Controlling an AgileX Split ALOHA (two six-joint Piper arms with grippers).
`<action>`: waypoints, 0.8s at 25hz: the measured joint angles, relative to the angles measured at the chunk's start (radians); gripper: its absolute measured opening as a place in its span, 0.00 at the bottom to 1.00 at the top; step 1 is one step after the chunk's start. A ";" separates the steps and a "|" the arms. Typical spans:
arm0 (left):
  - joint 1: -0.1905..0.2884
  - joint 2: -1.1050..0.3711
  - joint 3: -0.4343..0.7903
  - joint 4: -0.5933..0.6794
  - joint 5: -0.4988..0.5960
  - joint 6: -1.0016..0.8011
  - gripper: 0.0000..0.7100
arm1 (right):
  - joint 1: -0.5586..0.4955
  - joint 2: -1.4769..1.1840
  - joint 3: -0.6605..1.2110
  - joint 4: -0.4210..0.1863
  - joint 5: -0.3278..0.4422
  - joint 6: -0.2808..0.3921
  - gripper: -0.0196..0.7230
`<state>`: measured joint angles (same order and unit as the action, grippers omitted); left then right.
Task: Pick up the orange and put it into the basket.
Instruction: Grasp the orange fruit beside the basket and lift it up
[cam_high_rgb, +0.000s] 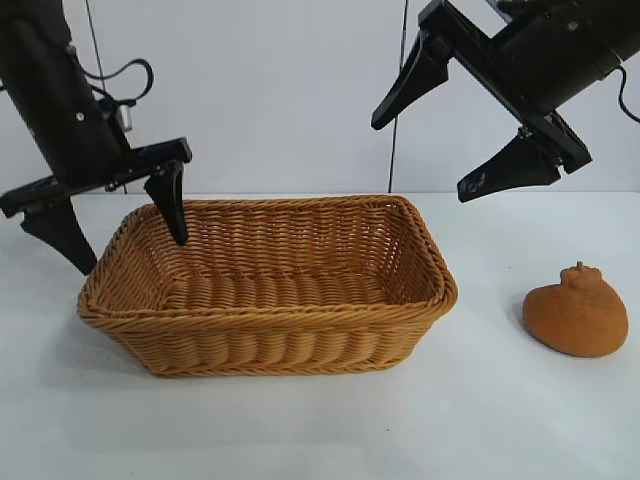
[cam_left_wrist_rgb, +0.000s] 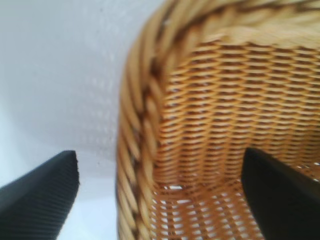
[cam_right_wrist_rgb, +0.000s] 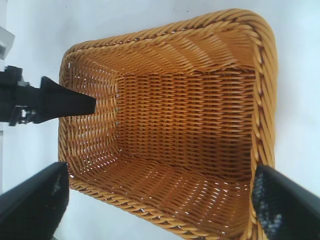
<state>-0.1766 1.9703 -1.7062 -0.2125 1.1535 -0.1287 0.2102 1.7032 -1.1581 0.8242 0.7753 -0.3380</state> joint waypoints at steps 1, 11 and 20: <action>0.006 -0.021 -0.019 0.015 0.015 0.009 0.90 | 0.000 0.000 0.000 0.000 0.002 0.000 0.95; 0.151 -0.075 -0.045 0.146 0.060 0.030 0.90 | 0.000 0.000 0.000 0.000 0.007 0.000 0.95; 0.157 -0.233 0.098 0.143 0.059 0.063 0.90 | 0.000 0.000 0.000 -0.003 0.011 0.000 0.95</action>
<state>-0.0191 1.7370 -1.6085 -0.0699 1.2129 -0.0653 0.2102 1.7032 -1.1581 0.8212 0.7861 -0.3380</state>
